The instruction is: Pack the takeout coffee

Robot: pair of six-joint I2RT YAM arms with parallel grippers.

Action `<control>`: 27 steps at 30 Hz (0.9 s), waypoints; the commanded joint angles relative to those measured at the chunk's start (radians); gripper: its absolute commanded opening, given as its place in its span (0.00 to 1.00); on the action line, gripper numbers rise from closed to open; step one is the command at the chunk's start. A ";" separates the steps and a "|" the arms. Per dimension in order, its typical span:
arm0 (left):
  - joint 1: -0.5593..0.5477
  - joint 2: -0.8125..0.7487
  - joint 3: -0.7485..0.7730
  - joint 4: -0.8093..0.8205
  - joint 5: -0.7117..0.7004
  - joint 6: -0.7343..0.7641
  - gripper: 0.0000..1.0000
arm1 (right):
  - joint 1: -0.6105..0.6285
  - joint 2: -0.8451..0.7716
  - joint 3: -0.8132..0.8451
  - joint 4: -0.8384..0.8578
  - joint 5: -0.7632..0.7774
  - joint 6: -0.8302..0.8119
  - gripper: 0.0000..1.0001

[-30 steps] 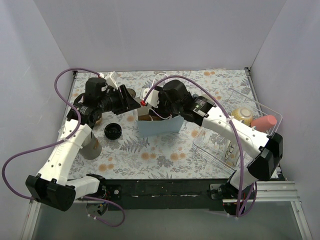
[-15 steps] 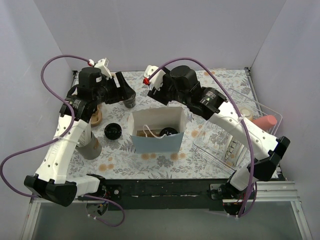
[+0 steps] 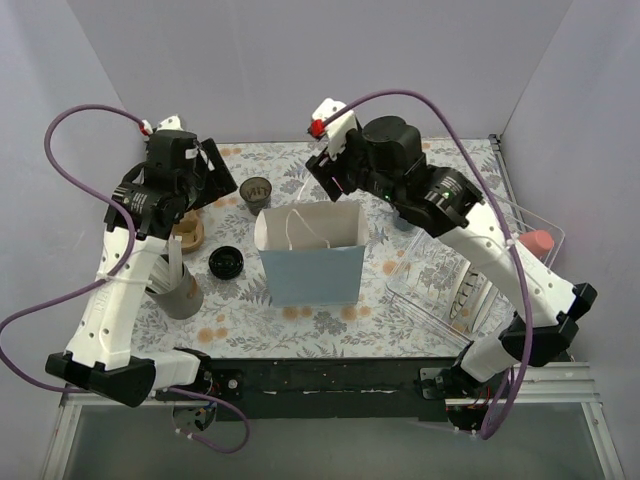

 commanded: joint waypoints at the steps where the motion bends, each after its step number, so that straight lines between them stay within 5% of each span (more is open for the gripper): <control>1: 0.002 -0.014 -0.002 -0.216 -0.331 -0.102 0.74 | -0.004 -0.102 0.058 -0.046 -0.069 0.190 0.70; 10: 0.016 -0.050 -0.167 -0.290 -0.418 -0.174 0.64 | -0.004 -0.352 -0.221 0.057 -0.167 0.281 0.70; 12: 0.021 -0.037 -0.192 -0.296 -0.441 -0.208 0.57 | -0.004 -0.375 -0.233 0.055 -0.169 0.277 0.70; 18: 0.028 -0.048 -0.302 -0.313 -0.484 -0.297 0.57 | -0.004 -0.392 -0.220 0.020 -0.166 0.256 0.70; 27: 0.042 0.015 -0.327 -0.213 -0.591 -0.245 0.53 | -0.004 -0.404 -0.233 0.005 -0.189 0.227 0.70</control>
